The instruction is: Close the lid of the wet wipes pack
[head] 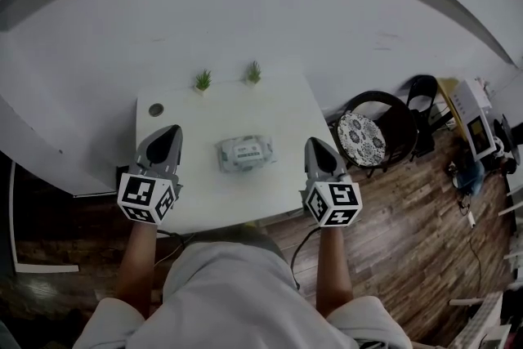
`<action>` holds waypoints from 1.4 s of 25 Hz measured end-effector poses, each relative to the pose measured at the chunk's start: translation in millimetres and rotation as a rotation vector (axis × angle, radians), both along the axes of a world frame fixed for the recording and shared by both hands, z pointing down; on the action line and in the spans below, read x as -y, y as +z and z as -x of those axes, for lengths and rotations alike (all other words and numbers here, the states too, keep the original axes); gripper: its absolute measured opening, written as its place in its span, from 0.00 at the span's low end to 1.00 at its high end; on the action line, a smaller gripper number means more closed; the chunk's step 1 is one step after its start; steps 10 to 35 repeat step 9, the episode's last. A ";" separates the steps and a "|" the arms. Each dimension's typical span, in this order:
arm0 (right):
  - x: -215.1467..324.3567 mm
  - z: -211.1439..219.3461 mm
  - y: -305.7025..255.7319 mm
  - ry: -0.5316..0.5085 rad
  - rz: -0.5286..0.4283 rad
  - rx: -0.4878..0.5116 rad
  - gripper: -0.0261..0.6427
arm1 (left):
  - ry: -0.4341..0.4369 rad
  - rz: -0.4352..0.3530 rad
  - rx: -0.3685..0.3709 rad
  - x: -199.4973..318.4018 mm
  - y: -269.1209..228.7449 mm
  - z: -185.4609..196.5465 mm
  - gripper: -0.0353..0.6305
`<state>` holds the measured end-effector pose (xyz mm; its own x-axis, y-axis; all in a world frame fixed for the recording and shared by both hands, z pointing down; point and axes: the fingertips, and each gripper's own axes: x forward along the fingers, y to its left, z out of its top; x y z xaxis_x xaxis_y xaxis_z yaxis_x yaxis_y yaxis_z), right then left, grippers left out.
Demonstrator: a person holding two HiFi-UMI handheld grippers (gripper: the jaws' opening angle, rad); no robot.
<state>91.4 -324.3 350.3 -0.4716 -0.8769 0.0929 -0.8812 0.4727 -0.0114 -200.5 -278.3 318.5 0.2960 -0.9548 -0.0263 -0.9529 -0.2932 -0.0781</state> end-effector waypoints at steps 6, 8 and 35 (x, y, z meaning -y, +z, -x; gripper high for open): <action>0.7 3.8 -2.3 -0.002 0.000 0.001 0.04 | -0.014 0.029 -0.040 5.9 3.5 10.6 0.07; 2.1 4.5 -2.9 -0.003 0.000 -0.001 0.04 | -0.028 0.029 -0.048 7.7 3.2 16.0 0.06; 2.8 4.9 -2.9 -0.005 0.000 -0.002 0.04 | -0.035 0.029 -0.051 8.5 3.1 18.8 0.07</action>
